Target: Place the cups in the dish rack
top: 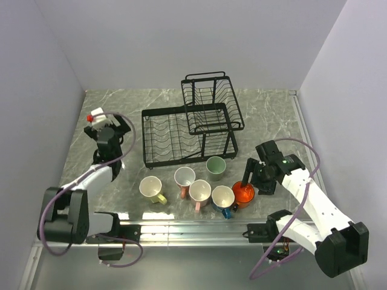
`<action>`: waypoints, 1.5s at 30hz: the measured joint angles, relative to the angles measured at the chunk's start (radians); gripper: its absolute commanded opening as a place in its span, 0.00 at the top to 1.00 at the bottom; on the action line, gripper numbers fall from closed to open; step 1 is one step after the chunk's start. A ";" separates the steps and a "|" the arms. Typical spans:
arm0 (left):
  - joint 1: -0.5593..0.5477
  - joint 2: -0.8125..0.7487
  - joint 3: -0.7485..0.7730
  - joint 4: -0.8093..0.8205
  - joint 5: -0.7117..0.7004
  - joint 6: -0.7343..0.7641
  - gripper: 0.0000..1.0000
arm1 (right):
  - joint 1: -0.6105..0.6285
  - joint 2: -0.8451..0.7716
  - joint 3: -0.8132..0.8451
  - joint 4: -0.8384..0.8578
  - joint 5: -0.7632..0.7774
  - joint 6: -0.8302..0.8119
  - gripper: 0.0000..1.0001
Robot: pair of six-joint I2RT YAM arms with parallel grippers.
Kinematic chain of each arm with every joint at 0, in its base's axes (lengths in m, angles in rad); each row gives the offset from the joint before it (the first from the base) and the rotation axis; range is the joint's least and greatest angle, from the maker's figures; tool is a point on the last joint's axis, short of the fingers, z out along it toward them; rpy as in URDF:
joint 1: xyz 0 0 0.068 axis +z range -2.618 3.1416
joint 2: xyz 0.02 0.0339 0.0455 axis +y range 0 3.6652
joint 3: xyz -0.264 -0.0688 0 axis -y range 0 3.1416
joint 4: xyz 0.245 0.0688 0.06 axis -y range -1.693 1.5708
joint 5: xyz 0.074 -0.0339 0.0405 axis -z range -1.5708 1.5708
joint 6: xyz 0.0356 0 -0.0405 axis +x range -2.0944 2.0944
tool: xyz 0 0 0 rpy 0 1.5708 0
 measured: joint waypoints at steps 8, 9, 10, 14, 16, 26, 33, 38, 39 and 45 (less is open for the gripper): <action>0.000 -0.106 0.235 -0.385 0.069 -0.119 0.01 | 0.017 0.002 -0.085 0.028 0.005 0.044 0.36; 0.000 -0.106 0.275 -0.448 0.082 -0.138 0.01 | 0.019 0.002 -0.103 0.038 0.005 0.050 0.41; 0.000 -0.106 0.314 -0.506 0.101 -0.161 0.01 | 0.019 0.002 -0.116 0.045 0.005 0.052 0.46; 0.000 -0.147 0.382 -0.636 0.166 -0.225 0.01 | 0.024 0.003 -0.163 0.077 -0.001 0.070 0.77; 0.000 -0.180 0.391 -0.683 0.204 -0.244 0.01 | 0.030 0.002 -0.173 0.084 0.008 0.072 0.94; 0.000 -0.226 0.465 -0.834 0.356 -0.285 0.01 | 0.040 -0.138 -0.115 0.034 0.091 0.121 1.00; 0.000 -0.221 0.558 -0.875 0.583 -0.308 0.08 | 0.040 -0.189 0.085 -0.080 0.187 0.127 1.00; -0.045 -0.081 0.737 -0.896 0.798 -0.379 0.09 | 0.040 -0.193 0.316 -0.121 0.211 0.092 1.00; -0.068 -0.063 0.756 -0.894 0.830 -0.396 0.09 | 0.040 -0.193 0.359 -0.099 0.199 0.083 1.00; -0.268 0.014 0.832 -0.733 1.064 -0.541 0.08 | 0.040 -0.187 0.505 0.143 0.048 0.087 1.00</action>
